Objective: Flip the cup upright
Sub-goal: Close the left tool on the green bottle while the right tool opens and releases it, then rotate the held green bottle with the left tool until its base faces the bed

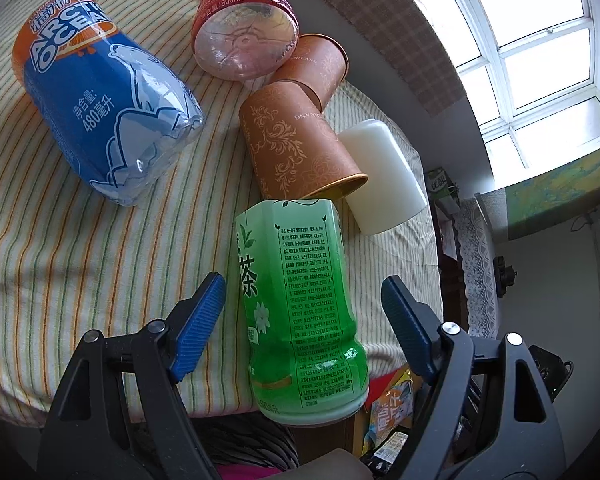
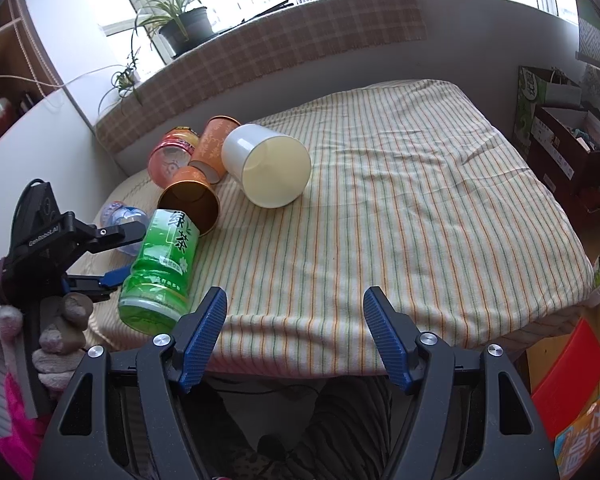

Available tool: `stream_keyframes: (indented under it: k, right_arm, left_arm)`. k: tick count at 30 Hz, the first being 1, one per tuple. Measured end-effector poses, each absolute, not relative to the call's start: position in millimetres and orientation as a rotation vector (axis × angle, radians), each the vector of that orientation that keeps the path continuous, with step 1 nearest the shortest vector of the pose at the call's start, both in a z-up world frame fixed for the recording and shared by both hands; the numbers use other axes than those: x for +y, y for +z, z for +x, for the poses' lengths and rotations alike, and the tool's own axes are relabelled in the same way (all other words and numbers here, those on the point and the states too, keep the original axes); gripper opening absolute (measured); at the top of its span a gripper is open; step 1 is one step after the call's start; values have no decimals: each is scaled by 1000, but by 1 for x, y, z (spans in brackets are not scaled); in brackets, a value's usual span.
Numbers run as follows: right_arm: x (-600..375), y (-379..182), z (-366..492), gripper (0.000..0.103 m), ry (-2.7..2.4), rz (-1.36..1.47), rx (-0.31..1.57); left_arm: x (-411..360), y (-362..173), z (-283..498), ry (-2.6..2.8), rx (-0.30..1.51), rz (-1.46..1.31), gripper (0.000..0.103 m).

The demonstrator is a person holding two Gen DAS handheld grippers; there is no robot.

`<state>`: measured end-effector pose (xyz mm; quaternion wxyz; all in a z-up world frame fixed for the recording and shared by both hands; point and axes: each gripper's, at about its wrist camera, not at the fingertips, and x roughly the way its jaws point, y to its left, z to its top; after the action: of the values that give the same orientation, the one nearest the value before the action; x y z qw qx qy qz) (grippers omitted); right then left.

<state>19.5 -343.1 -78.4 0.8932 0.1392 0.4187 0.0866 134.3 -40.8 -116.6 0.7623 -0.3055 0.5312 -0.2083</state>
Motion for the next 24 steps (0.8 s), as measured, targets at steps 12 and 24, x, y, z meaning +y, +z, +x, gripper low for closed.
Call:
stream_keyframes:
  k: [12,24]
  right_arm:
    - [-343,-81,19,70,178,295,871]
    - [-343,-80,19,70,178,300,869]
  left_arm:
    - [-52,-128,142,-455,1200,-684,70]
    - [-59,-126,141,-454,1201,-640,62]
